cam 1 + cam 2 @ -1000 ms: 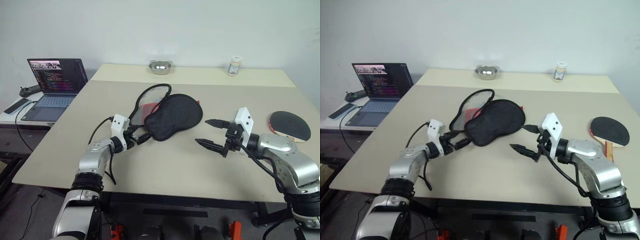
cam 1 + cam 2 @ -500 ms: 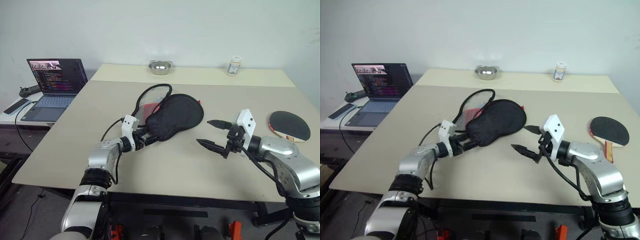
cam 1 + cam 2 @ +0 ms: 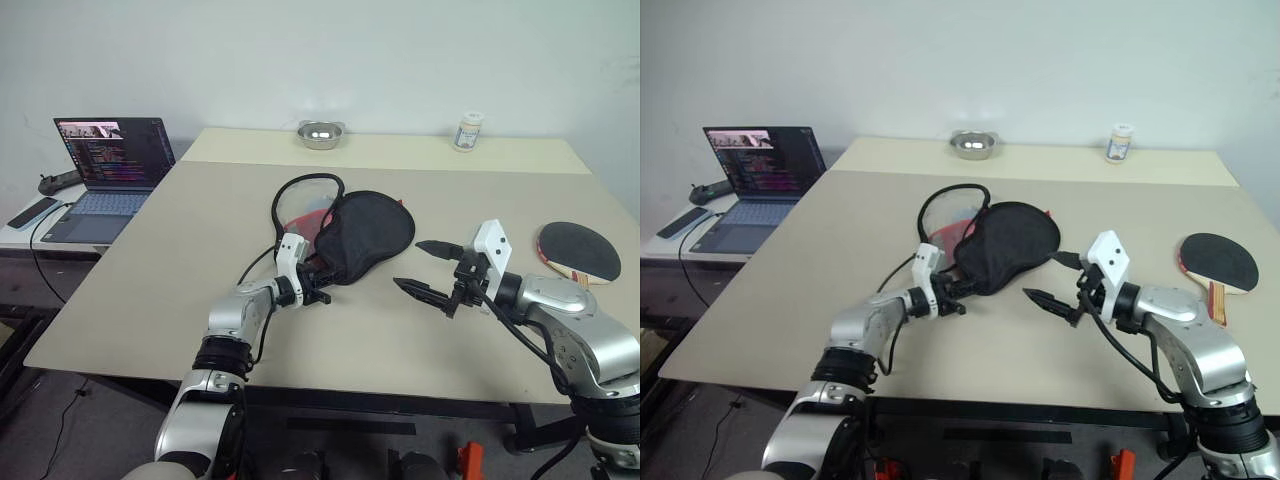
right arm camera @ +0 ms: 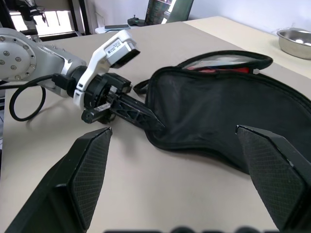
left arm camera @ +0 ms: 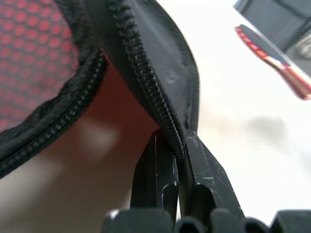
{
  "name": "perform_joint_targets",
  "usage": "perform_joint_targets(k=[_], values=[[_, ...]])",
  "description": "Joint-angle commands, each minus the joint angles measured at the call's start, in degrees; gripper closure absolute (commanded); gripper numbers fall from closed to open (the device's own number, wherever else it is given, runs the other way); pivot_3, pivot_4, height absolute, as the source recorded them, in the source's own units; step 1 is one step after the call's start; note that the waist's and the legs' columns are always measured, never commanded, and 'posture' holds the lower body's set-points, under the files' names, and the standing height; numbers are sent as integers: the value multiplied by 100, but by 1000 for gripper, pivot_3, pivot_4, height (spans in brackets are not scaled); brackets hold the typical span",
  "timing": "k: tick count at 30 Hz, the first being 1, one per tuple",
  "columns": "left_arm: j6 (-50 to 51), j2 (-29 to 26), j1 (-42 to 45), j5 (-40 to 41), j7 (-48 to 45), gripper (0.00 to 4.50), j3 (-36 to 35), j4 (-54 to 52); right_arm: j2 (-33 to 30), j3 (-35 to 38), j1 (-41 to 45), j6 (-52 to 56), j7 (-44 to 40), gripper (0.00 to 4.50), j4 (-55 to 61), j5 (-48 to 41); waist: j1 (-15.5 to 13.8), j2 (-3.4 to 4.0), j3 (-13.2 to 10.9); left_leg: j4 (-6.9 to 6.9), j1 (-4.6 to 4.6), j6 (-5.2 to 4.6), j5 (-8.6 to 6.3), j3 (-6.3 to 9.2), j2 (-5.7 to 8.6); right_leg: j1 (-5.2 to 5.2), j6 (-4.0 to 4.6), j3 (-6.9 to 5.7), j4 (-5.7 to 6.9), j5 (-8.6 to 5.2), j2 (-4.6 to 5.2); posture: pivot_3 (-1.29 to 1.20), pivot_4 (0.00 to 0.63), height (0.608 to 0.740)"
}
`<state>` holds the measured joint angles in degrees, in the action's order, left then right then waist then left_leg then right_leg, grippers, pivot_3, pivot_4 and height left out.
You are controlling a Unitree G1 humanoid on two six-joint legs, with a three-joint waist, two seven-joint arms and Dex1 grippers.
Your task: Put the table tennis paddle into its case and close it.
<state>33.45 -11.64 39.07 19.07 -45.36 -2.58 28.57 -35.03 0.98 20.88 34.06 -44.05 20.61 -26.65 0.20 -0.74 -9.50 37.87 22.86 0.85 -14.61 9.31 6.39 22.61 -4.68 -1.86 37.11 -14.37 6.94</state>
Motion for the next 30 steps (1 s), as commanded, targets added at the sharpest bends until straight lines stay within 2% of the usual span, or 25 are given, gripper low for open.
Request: perform_joint_targets(k=[1,8,16,20,25,28,30], values=[[-56,271,339,83,76,4473,55,43,-99,217,0,-80,-11,0,275,-97,-6,-1,-1,0,0,0,0,0,0,0,0,0,0,0,0,0,150,740],[-272,745,816,-30,119,4473,122,698,-192,283,-29,-42,7,0,319,-124,-10,-3,-2,2,1,0,0,-1,1,-3,-2,-3,-3,-1,0,0,150,740],[-430,808,907,-223,70,4473,241,1105,-192,339,-137,-12,63,0,411,-137,-2,-3,-2,2,0,0,0,-4,0,-2,-2,-1,0,0,0,0,150,740],[-310,726,735,-177,-202,3531,336,869,-176,328,-138,-15,93,0,410,-143,-1,-3,-2,2,1,0,0,-4,1,-3,-2,-1,-1,0,0,0,150,740],[-357,457,372,-392,-392,1706,668,358,-139,299,-88,-40,86,0,361,-158,2,-3,-2,2,0,0,0,-4,0,-2,-2,0,0,0,0,0,150,740],[-660,-3,11,-794,-478,568,1015,75,-108,286,-38,-44,79,0,319,-171,20,0,0,2,-3,0,0,-5,-1,-3,-1,3,2,0,0,0,150,740],[-790,-278,-216,-923,-662,22,1232,-152,-89,285,-18,-38,83,0,305,-175,66,3,2,-2,-10,0,0,-10,-5,-4,-1,10,3,0,-2,0,150,740]])
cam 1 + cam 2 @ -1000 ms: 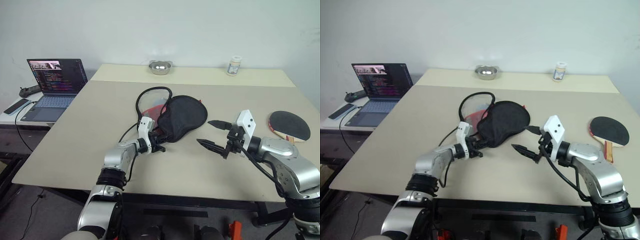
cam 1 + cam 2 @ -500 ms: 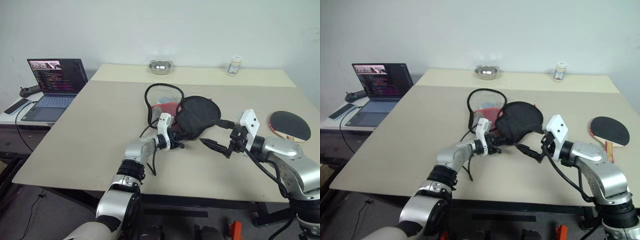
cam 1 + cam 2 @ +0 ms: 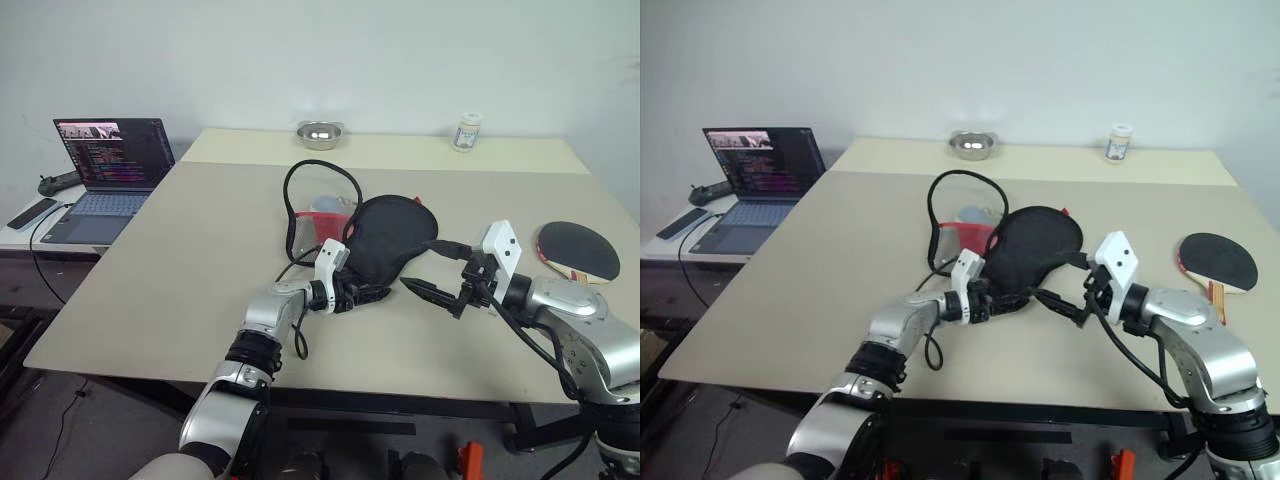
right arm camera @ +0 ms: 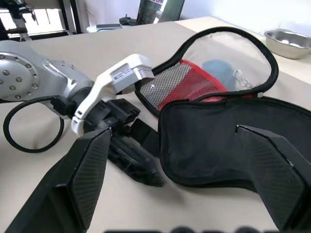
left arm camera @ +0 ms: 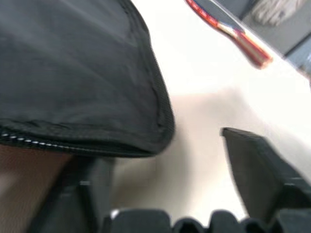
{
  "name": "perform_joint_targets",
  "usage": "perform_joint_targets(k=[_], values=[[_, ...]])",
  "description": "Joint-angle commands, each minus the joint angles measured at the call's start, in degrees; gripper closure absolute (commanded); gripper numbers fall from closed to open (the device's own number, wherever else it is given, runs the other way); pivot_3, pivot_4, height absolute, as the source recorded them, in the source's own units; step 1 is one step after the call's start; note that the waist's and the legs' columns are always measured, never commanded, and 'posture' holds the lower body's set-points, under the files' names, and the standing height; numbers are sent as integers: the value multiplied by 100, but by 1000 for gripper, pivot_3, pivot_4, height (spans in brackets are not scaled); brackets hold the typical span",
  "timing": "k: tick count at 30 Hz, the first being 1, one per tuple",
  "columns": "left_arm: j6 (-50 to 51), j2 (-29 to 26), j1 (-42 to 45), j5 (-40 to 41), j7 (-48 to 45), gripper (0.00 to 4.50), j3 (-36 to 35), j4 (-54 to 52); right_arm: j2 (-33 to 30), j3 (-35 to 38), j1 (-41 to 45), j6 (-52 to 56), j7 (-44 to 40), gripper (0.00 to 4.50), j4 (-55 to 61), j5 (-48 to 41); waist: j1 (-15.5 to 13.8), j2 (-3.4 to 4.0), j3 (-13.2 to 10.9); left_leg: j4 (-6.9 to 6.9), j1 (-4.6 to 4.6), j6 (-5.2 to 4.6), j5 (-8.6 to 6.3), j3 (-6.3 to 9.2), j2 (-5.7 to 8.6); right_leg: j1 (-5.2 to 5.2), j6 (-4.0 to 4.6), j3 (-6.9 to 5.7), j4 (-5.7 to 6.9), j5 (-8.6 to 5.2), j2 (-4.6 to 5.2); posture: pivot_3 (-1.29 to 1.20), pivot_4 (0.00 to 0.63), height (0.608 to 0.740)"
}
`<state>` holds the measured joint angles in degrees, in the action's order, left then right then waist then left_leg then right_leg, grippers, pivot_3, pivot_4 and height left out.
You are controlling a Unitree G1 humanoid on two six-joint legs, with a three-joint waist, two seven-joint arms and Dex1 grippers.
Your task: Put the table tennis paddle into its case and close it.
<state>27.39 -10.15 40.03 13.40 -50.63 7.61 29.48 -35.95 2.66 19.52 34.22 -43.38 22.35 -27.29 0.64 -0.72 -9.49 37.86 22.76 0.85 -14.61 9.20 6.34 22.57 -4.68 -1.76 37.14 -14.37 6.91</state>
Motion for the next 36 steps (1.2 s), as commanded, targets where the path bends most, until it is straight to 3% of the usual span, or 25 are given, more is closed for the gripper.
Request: perform_joint_targets(k=[1,5,8,15,20,26,36], values=[[-197,-512,-392,-362,-196,22,273,-335,10,118,124,-50,19,0,127,-113,50,1,1,-1,-5,0,0,-1,-1,-4,0,3,1,0,-1,0,150,740],[-569,-1416,-1194,-411,-841,22,475,-1275,176,-8,186,-21,149,0,26,-75,185,3,3,-16,-38,-7,-6,-23,-10,-16,1,39,2,0,-14,0,150,740],[-679,-1699,-1361,-102,-1025,22,195,-1703,408,-175,334,14,532,0,-213,184,182,0,4,-79,-99,-22,-13,-66,-15,-27,1,85,-5,-1,-16,0,150,740],[-561,-2469,-1581,454,-1621,22,-246,-2424,971,-478,788,741,1290,0,-864,457,107,-2,2,-86,-80,-6,-3,-79,-18,8,3,102,-3,0,-20,0,150,740],[-606,-2693,-1326,645,-1675,22,-623,-2287,1545,-481,1110,1537,1989,0,-1507,578,103,-2,2,-88,-76,-3,-2,-84,-18,15,3,105,-4,0,-18,0,150,740],[-595,-2786,-1090,787,-1796,22,-763,-2294,2052,-441,1493,1539,2675,0,-2468,1023,116,-2,2,-91,-69,-2,-1,-104,-17,37,3,118,4,0,-19,0,150,740],[-568,-2750,-1014,796,-1752,22,-747,-2324,2677,-519,2045,1139,2804,0,-3374,1223,158,-2,2,-90,-50,-2,0,-132,-25,70,5,136,17,1,-23,0,150,740]])
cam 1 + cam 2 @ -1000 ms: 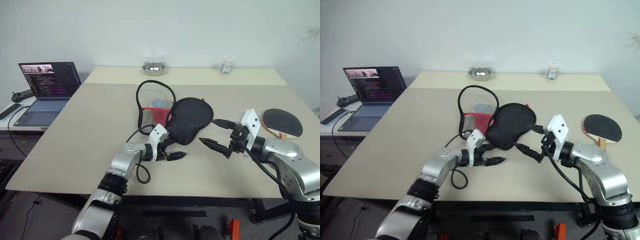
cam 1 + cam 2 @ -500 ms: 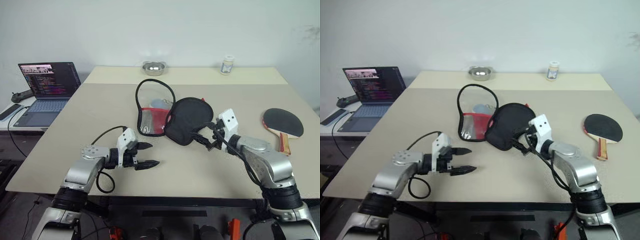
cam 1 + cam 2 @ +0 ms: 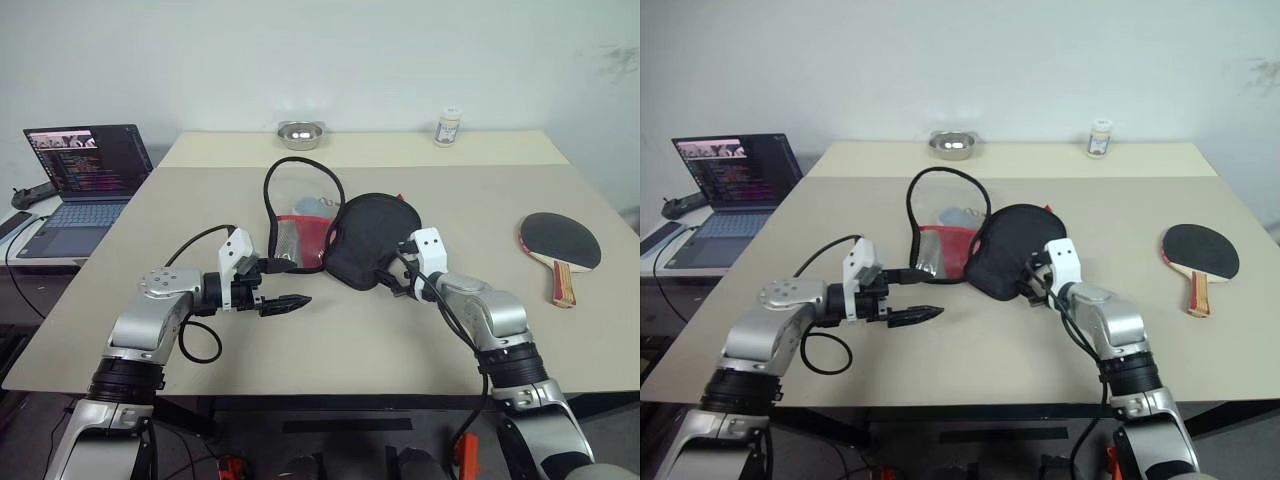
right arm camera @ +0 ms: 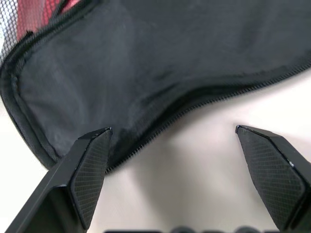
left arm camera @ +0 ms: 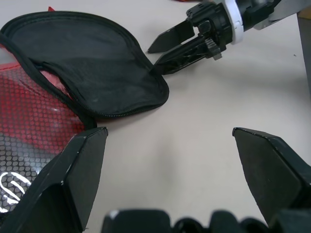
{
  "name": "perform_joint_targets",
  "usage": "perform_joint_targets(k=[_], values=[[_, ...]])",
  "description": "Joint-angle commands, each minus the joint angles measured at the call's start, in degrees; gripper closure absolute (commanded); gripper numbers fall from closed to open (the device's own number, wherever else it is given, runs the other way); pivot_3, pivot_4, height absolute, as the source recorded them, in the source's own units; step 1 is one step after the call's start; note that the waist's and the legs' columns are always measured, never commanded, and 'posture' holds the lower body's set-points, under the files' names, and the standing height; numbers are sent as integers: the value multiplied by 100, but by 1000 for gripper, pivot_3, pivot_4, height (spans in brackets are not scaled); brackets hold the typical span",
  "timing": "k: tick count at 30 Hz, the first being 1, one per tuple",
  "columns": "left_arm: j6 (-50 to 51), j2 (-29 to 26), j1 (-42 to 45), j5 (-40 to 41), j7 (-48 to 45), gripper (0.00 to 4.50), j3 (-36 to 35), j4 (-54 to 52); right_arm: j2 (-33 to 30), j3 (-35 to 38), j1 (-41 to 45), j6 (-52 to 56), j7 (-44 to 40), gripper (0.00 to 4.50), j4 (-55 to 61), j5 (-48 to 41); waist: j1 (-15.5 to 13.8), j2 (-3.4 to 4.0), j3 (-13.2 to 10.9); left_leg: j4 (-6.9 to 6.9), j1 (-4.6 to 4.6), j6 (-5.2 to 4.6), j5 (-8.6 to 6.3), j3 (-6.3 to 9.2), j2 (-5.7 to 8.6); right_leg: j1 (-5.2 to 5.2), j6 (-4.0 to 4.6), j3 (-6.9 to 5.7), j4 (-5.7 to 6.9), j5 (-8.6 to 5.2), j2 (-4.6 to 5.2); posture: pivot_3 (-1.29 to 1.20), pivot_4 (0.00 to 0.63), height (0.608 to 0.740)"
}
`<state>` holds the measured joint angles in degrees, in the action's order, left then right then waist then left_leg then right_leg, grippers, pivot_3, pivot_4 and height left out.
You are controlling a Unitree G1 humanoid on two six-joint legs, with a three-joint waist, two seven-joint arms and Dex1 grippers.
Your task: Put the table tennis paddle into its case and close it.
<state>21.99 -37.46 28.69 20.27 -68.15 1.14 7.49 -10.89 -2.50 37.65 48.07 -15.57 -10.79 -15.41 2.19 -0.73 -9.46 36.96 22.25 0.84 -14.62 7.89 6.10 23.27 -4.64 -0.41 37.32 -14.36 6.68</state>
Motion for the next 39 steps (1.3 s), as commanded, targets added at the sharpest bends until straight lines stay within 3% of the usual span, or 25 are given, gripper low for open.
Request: perform_joint_targets(k=[1,5,8,19,28,39], values=[[-28,-16,124,110,2,22,-101,-124,219,-4,258,-273,12,0,-101,55,3,0,0,0,0,0,0,1,0,1,0,0,1,0,0,0,150,740],[-73,22,131,86,24,22,-85,-86,329,-45,326,-348,-11,0,-236,150,12,0,0,0,1,0,0,1,2,2,0,0,1,0,0,0,150,740],[-154,35,92,47,28,0,-71,-58,303,13,358,-368,4,612,-281,167,14,0,0,0,1,0,0,1,1,2,0,0,1,0,0,0,150,740],[-209,103,65,109,19,0,-107,-58,-33,473,311,-7,-58,4473,-67,-18,12,0,0,0,1,0,0,0,1,3,0,1,3,0,0,0,150,740],[-201,180,166,123,21,0,-126,-37,-181,617,338,221,-121,4473,189,-84,28,0,0,0,1,0,0,-4,0,5,0,4,7,0,0,0,150,740],[-290,262,378,80,38,0,-132,161,-1119,886,229,543,-515,4473,490,-185,-2,0,0,2,4,-1,0,-5,2,4,0,2,7,0,1,0,150,740]])
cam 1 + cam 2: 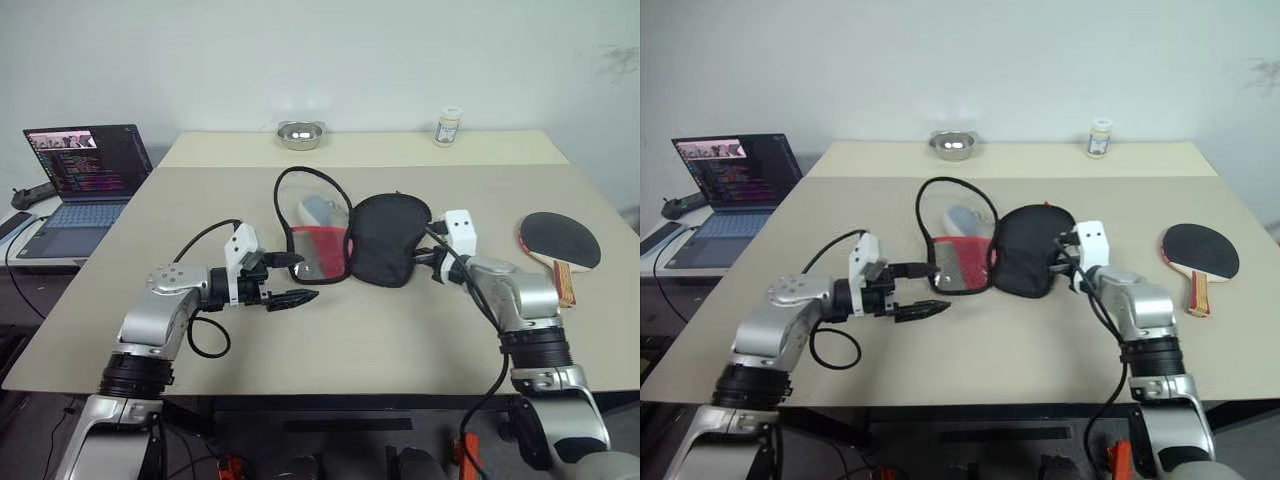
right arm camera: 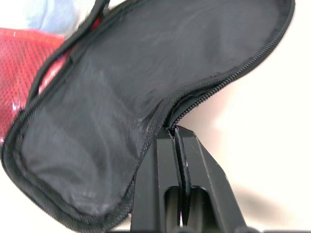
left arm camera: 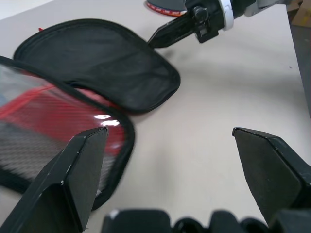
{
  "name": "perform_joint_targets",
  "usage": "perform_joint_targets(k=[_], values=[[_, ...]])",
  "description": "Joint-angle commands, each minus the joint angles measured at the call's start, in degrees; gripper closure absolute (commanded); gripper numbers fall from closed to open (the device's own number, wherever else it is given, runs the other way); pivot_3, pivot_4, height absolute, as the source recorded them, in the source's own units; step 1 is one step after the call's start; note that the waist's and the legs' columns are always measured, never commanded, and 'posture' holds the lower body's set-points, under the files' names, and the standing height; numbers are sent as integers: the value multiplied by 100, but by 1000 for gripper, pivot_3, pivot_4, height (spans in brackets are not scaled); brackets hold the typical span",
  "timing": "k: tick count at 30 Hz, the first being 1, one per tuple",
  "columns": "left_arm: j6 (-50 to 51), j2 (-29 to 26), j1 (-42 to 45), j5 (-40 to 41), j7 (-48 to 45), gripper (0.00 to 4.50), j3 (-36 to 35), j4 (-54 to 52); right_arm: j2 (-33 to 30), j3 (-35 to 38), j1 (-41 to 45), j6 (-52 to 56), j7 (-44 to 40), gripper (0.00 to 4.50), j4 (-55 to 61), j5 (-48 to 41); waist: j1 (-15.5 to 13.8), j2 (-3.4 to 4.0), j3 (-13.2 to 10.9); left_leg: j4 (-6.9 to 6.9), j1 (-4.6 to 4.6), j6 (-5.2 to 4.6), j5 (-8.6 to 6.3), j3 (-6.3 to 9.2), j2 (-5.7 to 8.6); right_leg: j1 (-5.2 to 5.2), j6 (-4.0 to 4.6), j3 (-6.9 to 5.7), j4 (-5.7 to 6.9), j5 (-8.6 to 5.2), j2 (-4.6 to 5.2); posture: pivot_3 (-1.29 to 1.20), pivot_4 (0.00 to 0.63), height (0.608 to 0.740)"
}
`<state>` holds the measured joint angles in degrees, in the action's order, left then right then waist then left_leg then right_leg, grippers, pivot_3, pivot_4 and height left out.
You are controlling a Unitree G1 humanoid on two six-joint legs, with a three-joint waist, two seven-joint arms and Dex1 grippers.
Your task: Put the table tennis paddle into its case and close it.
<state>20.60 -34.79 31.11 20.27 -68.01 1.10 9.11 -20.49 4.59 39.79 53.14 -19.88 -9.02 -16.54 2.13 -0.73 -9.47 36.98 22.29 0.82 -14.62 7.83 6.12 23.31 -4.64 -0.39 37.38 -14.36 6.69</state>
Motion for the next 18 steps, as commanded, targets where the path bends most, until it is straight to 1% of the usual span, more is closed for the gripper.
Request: perform_joint_targets(k=[1,6,11,18], values=[[-181,1,143,68,14,0,-124,40,-232,179,-11,44,-103,4473,333,-67,7,0,0,0,0,0,0,-2,0,0,0,1,0,0,0,0,150,740],[-324,24,198,28,-22,0,-91,215,-639,257,-106,9,-222,4473,282,-30,8,0,0,0,1,0,0,-3,0,0,0,1,-1,0,0,0,150,740],[-414,32,234,18,-53,0,-62,312,-756,225,-150,18,-256,4473,313,-58,8,0,0,1,3,0,0,-3,-1,0,0,1,-1,0,0,0,150,740],[-470,53,267,1,-73,0,-15,350,-942,36,-223,-82,-325,4473,212,133,-9,0,0,3,8,0,0,-3,0,1,-1,0,-3,0,1,0,150,740]])
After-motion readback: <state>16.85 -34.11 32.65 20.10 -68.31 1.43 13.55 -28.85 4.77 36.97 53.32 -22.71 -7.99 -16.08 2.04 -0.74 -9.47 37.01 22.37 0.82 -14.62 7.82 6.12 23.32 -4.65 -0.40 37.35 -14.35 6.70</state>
